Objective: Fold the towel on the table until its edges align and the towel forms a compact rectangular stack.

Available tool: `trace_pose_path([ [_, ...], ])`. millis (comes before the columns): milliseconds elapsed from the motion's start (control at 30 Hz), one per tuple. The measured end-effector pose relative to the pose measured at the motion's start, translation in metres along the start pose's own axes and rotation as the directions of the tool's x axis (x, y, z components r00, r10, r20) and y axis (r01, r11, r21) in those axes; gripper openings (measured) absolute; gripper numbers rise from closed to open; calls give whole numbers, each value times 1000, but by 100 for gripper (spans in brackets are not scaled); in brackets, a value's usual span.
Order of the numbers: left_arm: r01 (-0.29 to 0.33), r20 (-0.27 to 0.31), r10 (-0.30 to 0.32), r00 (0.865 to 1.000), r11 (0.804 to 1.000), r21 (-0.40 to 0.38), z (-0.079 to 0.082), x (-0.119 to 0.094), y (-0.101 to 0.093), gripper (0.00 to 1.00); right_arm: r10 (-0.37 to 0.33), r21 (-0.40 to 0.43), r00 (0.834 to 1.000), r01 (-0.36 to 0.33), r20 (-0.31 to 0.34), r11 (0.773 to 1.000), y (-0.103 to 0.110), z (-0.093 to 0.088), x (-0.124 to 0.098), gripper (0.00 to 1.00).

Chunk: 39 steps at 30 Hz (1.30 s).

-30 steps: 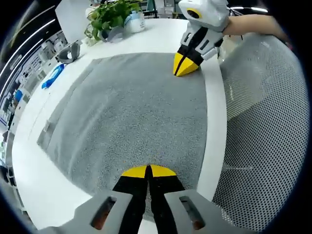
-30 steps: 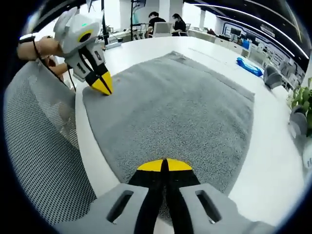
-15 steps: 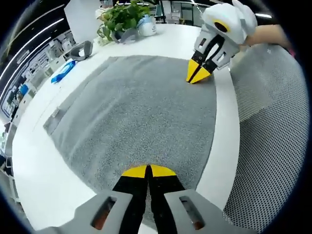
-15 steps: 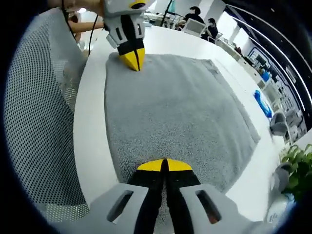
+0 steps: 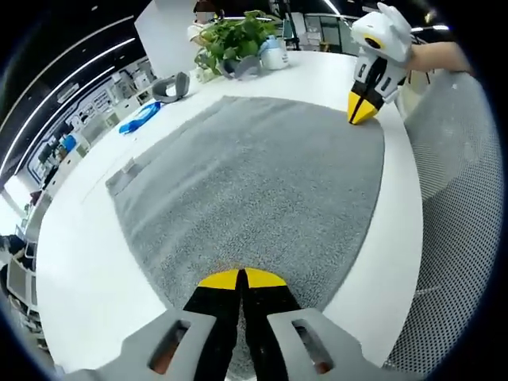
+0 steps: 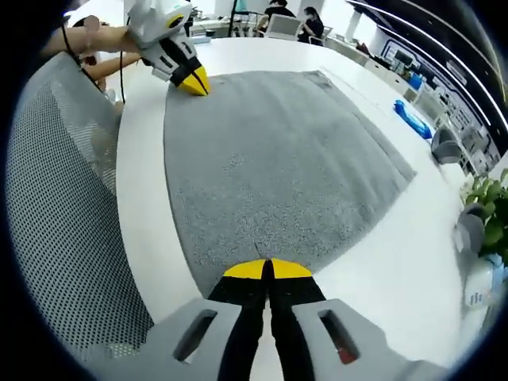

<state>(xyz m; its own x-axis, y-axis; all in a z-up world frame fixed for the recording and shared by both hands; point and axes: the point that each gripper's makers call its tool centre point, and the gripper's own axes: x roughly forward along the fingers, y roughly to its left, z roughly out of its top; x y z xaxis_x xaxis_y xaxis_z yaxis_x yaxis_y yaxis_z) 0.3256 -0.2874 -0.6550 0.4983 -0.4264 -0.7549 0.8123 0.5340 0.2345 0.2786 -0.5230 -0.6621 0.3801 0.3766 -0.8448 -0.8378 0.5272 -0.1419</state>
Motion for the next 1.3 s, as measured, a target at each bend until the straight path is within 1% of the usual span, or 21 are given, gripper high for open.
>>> trace_pose_path([
  [67, 2, -5, -2, 1000, 1000, -4, -1, -2, 0, 1, -1, -128, 1000, 0, -10, 992, -2, 4, 0, 0],
  [200, 17, -4, -18, 1000, 999, -41, -10, -9, -2, 1, -27, -171, 1000, 25, -9, 985, -12, 11, 6, 0],
  [300, -16, 10, 17, 1000, 1000, -24, -13, -11, -3, 1, -48, -98, 999, 50, 17, 994, -23, 18, 12, 0],
  [433, -19, 37, 19, 999, 1000, 14, -13, -11, -2, 1, -50, -80, 998, 52, 22, 995, -27, 20, 14, 0],
  [533, 0, 77, -4, 997, 999, 48, -12, -13, -2, 1, -55, -89, 997, 59, 55, 994, -26, 18, 12, 0],
  [567, -7, 63, 2, 998, 996, 84, -14, -16, -1, 1, -52, -85, 996, 58, 67, 995, -25, 18, 11, 0],
  [600, -38, 21, 35, 999, 986, 161, -19, -20, 5, 2, -47, -82, 996, 53, 76, 995, -24, 18, 10, 0],
  [633, -81, -28, 91, 995, 962, 260, -27, -28, 14, 4, -30, -41, 996, 34, 86, 999, -22, 17, 8, 0],
  [667, -89, -31, 102, 994, 952, 292, -31, -32, 15, 6, -11, -14, 996, 12, 85, 1000, -20, 16, 7, 0],
  [700, -63, -31, 76, 997, 954, 293, -37, -39, 11, 6, 26, -2, 995, -26, 93, 1000, -15, 16, 3, 0],
  [767, 40, 4, -42, 999, 972, 231, -44, -48, -7, 6, 53, -3, 995, -53, 83, 999, -11, 11, -4, 3],
  [800, 44, 4, -46, 999, 975, 216, -48, -53, -7, 6, 60, -8, 994, -59, 90, 998, -9, 11, -7, 5],
  [867, 67, 23, -75, 997, 968, 242, -52, -62, -13, 6, 92, -32, 989, -89, 116, 996, 1, 13, -13, 8],
  [900, 80, 24, -88, 996, 968, 240, -54, -65, -16, 7, 97, -42, 989, -93, 110, 995, 4, 11, -13, 10],
  [967, 116, 38, -127, 991, 968, 223, -53, -69, -27, 11, 112, -128, 991, -102, 78, 987, 11, 7, -12, 13],
  [1033, 112, 70, -130, 989, 968, 227, -48, -69, -32, 20, 111, -191, 993, -103, 34, 976, 15, 0, -9, 13],
  [1067, 117, 61, -134, 989, 966, 231, -49, -68, -34, 21, 99, -228, 994, -89, 34, 969, 16, 0, -7, 12],
  [1100, 97, 44, -110, 993, 966, 238, -50, -67, -31, 19, 100, -229, 993, -84, 57, 970, 16, 4, -8, 11],
  [1133, 61, 36, -72, 997, 966, 250, -51, -66, -25, 19, 95, -208, 995, -85, 42, 975, 15, 3, -8, 12],
  [1233, 104, -9, -104, 995, 972, 212, -57, -62, -28, 19, 87, -215, 996, -78, 33, 974, 13, 1, -10, 13],
  [1300, 105, -11, -105, 994, 968, 227, -58, -62, -26, 18, 96, -198, 995, -91, 18, 976, 15, -3, -11, 16],
])
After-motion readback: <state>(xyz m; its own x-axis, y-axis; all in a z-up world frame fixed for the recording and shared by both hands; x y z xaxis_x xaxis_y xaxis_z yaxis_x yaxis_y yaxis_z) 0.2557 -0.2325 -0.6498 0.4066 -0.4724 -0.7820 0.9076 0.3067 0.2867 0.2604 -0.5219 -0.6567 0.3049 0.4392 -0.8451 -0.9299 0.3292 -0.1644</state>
